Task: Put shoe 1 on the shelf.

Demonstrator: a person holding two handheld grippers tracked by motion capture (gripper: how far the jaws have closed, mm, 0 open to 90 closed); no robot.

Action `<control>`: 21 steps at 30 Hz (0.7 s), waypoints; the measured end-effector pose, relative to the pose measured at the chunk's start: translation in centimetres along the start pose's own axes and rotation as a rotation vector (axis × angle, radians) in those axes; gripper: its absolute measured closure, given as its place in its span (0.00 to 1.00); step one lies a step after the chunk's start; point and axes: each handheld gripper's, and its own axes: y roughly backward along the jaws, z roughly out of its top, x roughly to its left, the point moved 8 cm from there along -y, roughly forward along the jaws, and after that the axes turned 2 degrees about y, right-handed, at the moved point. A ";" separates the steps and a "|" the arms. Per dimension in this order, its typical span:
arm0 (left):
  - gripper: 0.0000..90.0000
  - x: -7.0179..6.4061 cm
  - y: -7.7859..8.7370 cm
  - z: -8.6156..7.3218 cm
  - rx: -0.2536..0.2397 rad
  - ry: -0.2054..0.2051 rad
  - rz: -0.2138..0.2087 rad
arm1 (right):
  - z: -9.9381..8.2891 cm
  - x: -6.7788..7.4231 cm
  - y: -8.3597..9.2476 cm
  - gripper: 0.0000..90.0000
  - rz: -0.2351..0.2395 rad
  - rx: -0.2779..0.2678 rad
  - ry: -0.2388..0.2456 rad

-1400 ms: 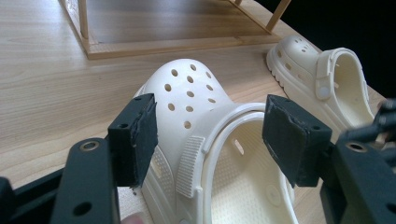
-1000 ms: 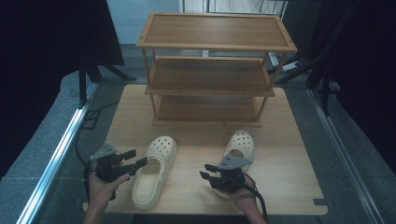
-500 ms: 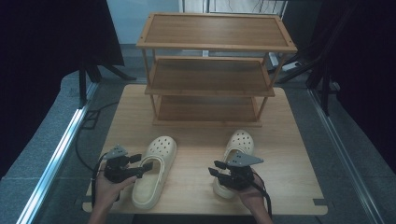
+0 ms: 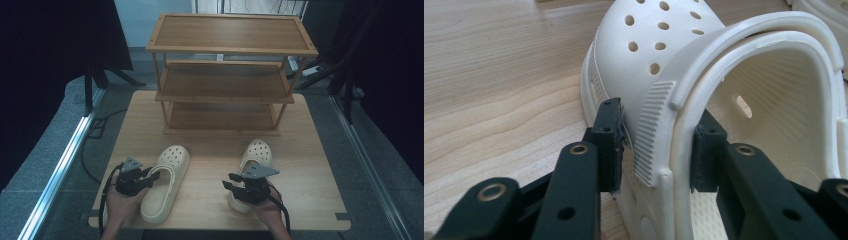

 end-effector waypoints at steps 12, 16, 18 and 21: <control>0.81 0.9 0.9 0.8 -0.065 0.055 0.023 | 0.1 -0.3 0.2 0.69 -0.008 -0.006 -0.005; 0.81 1.1 1.4 1.2 -0.100 0.063 0.029 | 0.1 -0.4 0.3 0.69 -0.011 -0.007 -0.008; 0.81 1.1 1.6 1.5 -0.115 0.069 0.023 | 0.1 -0.5 0.4 0.69 -0.013 -0.012 -0.009; 0.81 0.9 1.7 1.9 -0.132 0.071 0.011 | 0.1 -0.6 0.5 0.69 -0.012 -0.016 -0.014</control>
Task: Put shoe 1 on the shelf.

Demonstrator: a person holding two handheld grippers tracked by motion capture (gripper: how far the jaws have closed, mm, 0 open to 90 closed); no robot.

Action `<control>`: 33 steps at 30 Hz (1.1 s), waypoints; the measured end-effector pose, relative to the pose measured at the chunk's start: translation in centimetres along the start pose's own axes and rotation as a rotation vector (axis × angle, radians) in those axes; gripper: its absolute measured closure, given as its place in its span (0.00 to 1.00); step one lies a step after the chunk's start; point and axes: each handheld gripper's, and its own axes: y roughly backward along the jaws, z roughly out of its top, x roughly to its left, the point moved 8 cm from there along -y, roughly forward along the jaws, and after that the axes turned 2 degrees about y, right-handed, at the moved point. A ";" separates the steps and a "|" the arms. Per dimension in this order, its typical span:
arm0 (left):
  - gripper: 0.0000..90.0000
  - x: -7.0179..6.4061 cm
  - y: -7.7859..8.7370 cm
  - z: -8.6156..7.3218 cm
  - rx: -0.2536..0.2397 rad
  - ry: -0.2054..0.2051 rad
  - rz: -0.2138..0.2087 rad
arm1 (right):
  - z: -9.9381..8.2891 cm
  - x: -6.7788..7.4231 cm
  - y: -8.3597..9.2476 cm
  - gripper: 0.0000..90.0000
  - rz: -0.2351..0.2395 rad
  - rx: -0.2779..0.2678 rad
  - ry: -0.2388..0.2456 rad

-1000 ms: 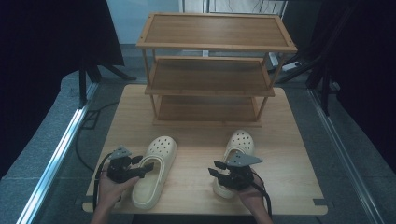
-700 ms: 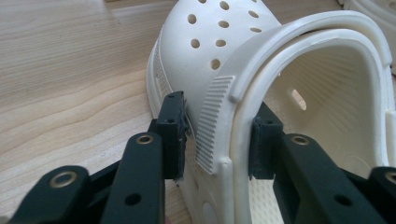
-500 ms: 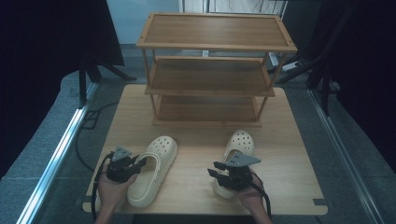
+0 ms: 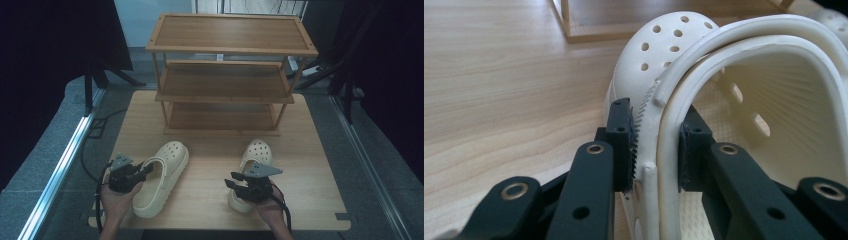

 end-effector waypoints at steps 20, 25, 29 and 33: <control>0.83 -2.3 -4.3 3.6 0.012 -0.071 -0.015 | 0.5 -1.6 1.6 0.70 -0.017 -0.053 -0.053; 0.83 -2.3 -6.2 4.8 0.018 -0.076 0.005 | 0.3 -1.8 1.6 0.70 -0.019 -0.050 -0.059; 0.82 -2.8 -7.9 6.3 0.014 -0.086 0.018 | 0.1 -1.7 1.3 0.70 -0.012 -0.039 -0.060; 0.82 -3.2 -9.0 7.3 0.010 -0.090 0.027 | 0.1 -1.8 1.3 0.70 -0.010 -0.041 -0.062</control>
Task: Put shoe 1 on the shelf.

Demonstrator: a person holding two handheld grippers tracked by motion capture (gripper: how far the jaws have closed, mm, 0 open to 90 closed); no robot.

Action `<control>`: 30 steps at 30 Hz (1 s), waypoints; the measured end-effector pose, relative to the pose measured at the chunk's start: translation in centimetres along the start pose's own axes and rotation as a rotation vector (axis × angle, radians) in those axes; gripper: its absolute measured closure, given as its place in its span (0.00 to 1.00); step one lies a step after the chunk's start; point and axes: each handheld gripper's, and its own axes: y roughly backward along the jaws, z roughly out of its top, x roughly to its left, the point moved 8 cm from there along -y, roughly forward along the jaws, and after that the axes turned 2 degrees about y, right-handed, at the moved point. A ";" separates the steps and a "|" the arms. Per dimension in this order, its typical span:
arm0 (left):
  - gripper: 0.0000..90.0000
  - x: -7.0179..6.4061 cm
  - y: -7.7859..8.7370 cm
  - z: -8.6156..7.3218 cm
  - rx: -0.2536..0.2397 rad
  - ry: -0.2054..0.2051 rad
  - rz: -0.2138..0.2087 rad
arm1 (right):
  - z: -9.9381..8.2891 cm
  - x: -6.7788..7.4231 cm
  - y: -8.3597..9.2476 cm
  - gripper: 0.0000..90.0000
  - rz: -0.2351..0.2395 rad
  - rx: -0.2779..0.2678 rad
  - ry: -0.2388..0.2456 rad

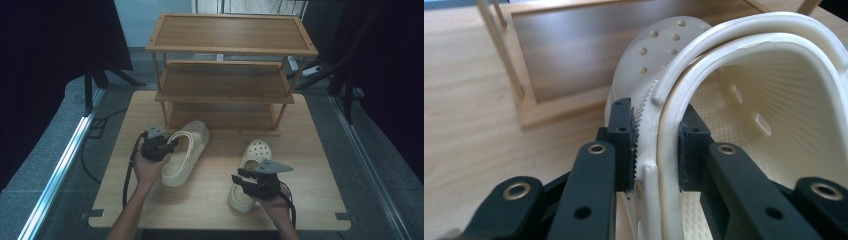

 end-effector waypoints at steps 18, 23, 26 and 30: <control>0.82 -1.8 -6.6 4.2 -0.024 -0.006 0.036 | 0.3 -0.8 1.0 0.70 0.001 -0.030 -0.023; 0.82 -1.3 -8.0 4.4 -0.055 0.014 0.076 | 0.4 -1.0 1.4 0.70 -0.001 -0.041 -0.027; 0.82 -1.3 -8.6 4.5 -0.061 0.010 0.088 | 0.4 -1.1 1.5 0.70 -0.002 -0.044 -0.028; 0.82 -1.5 -9.7 5.0 -0.049 -0.014 0.095 | 0.5 -1.2 1.6 0.70 -0.005 -0.049 -0.033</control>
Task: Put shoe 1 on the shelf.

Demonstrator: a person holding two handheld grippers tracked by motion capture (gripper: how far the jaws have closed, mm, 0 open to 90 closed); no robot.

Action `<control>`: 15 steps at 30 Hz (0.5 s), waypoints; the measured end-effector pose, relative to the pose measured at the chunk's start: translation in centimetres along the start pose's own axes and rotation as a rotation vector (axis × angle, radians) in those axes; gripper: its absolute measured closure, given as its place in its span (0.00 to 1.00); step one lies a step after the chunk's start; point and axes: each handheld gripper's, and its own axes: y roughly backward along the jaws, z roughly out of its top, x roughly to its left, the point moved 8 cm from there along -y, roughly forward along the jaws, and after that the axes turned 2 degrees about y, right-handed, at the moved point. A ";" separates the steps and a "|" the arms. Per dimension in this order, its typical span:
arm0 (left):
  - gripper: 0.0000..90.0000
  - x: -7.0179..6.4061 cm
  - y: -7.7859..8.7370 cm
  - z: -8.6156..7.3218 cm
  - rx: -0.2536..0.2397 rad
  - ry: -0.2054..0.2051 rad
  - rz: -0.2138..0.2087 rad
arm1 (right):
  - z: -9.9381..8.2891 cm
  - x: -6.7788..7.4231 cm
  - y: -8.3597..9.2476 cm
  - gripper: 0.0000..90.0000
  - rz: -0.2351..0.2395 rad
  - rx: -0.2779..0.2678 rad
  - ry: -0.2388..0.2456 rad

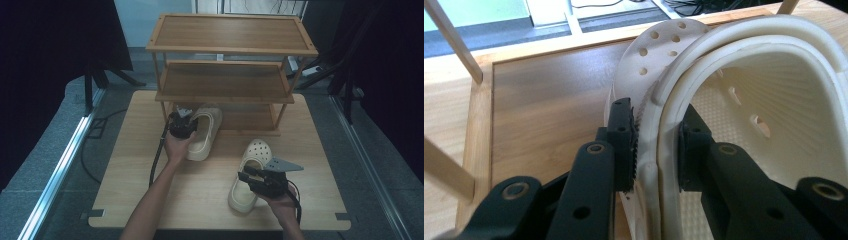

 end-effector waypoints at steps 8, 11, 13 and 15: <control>0.81 -0.4 -1.9 -0.2 0.012 -0.009 0.030 | 0.1 0.3 -0.1 0.70 0.010 -0.006 0.009; 0.81 -0.5 -2.4 -0.3 0.012 -0.003 0.036 | 0.1 0.3 -0.1 0.70 0.010 -0.004 0.011; 0.81 -0.6 -2.9 -0.3 0.010 0.008 0.049 | 0.0 0.3 -0.1 0.70 0.010 -0.004 0.010; 0.81 -0.6 -3.0 -0.2 0.006 0.009 0.057 | 0.1 0.3 -0.1 0.70 0.010 -0.006 0.010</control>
